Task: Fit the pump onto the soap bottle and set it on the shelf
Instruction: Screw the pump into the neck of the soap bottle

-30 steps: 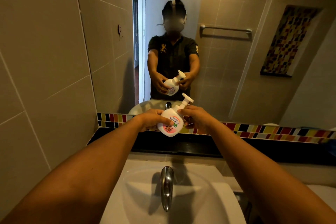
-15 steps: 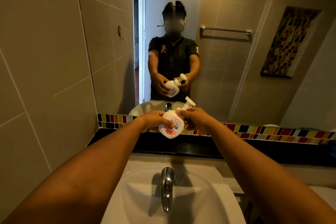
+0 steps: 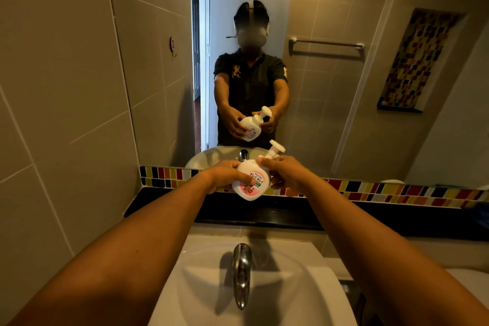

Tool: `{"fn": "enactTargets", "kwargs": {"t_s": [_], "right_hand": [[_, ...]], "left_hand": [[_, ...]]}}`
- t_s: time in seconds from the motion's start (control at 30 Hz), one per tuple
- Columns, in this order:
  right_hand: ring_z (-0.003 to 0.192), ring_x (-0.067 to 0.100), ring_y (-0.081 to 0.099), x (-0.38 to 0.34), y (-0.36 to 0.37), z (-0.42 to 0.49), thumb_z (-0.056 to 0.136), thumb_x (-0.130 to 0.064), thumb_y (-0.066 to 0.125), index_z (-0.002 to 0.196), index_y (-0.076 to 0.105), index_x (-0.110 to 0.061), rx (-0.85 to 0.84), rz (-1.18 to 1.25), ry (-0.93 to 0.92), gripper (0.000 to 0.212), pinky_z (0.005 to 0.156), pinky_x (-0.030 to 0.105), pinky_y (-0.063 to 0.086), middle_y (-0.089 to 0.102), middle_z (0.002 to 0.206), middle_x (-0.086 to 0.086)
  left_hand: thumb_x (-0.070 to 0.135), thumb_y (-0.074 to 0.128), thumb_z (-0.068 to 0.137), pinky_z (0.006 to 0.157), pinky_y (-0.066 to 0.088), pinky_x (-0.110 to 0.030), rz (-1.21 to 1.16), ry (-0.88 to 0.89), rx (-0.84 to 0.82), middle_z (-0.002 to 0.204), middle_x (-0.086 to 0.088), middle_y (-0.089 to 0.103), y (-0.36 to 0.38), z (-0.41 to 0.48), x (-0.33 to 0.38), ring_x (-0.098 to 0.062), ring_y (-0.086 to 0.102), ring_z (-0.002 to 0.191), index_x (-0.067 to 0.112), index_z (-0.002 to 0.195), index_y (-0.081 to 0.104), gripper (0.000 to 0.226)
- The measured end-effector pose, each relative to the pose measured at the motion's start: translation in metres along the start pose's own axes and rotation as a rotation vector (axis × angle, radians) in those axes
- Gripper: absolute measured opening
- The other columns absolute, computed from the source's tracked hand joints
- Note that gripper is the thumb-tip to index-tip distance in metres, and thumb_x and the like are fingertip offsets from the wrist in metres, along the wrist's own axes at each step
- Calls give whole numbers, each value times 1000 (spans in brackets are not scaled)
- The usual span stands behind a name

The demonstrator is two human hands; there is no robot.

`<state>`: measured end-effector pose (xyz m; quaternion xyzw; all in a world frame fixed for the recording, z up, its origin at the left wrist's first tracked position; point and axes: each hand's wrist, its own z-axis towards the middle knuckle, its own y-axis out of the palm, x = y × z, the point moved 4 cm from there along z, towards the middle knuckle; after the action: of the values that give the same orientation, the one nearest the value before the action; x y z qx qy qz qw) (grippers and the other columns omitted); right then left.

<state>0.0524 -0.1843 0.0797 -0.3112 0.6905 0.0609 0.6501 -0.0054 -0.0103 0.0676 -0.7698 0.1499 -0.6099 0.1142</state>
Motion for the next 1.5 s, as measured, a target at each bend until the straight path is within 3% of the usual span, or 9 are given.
{"fn": "enactTargets", "kwargs": {"t_s": [0.23,0.43,0.53,0.7,0.8,0.9,1.0,1.27,1.5], "right_hand": [[83,23,64,2,-6,-4,91,-34,63,126,56,-11,-133,105,58,42,76,34,55,67,102,13],[74,18,65,-4,-3,-6,91,-37,63,99,65,-13,8,35,-43,26,68,30,53,70,89,8],[61,14,58,-3,-2,-9,90,-44,62,93,67,-10,54,-16,-91,34,62,27,51,64,76,6],[99,31,69,-11,-7,-10,87,-43,65,124,55,-21,21,103,-110,44,87,46,57,69,109,11],[99,34,69,-24,-8,-14,89,-38,65,110,65,-20,23,87,-178,28,92,51,53,71,106,16],[77,20,71,-36,-7,-19,91,-34,64,91,63,-17,71,-3,-242,18,75,39,58,71,87,7],[68,14,71,-40,-6,-19,91,-30,64,84,61,-17,113,-45,-274,15,63,28,57,71,78,4],[83,26,74,-20,-11,-6,85,-39,69,82,63,-19,237,-147,-196,21,84,49,60,75,87,11],[79,23,72,-10,-11,-6,85,-40,68,80,61,-21,312,-212,-175,21,81,44,60,71,77,3]], "left_hand": [[17,76,79,96,54,-44,-20,-5,-14,123,-12,67,-7,-2,-4,-29,65,113,17,113,61,38],[17,76,78,87,57,-37,-3,35,18,118,-10,67,2,-3,-1,-26,66,108,15,114,60,39],[18,77,78,86,57,-38,-7,61,45,118,-9,68,2,-2,1,-25,66,105,17,113,60,39],[23,76,79,98,53,-46,-171,-26,-154,119,-12,70,3,-8,7,-28,69,109,11,123,60,49],[19,76,77,90,57,-44,-375,-95,-281,116,-15,72,3,-14,11,-30,68,110,9,121,60,48],[13,72,80,84,58,-44,-473,-111,-327,108,-15,74,4,-19,15,-31,70,104,9,115,62,37],[14,66,87,78,60,-37,-345,-48,-282,97,-8,77,8,-18,21,-23,75,90,13,108,64,22],[22,76,79,71,59,-27,-42,123,-17,104,-1,70,22,-12,19,-17,70,90,16,113,60,38],[23,80,75,66,58,-24,1,187,61,102,0,69,36,-8,12,-12,69,84,18,112,59,43]]}}
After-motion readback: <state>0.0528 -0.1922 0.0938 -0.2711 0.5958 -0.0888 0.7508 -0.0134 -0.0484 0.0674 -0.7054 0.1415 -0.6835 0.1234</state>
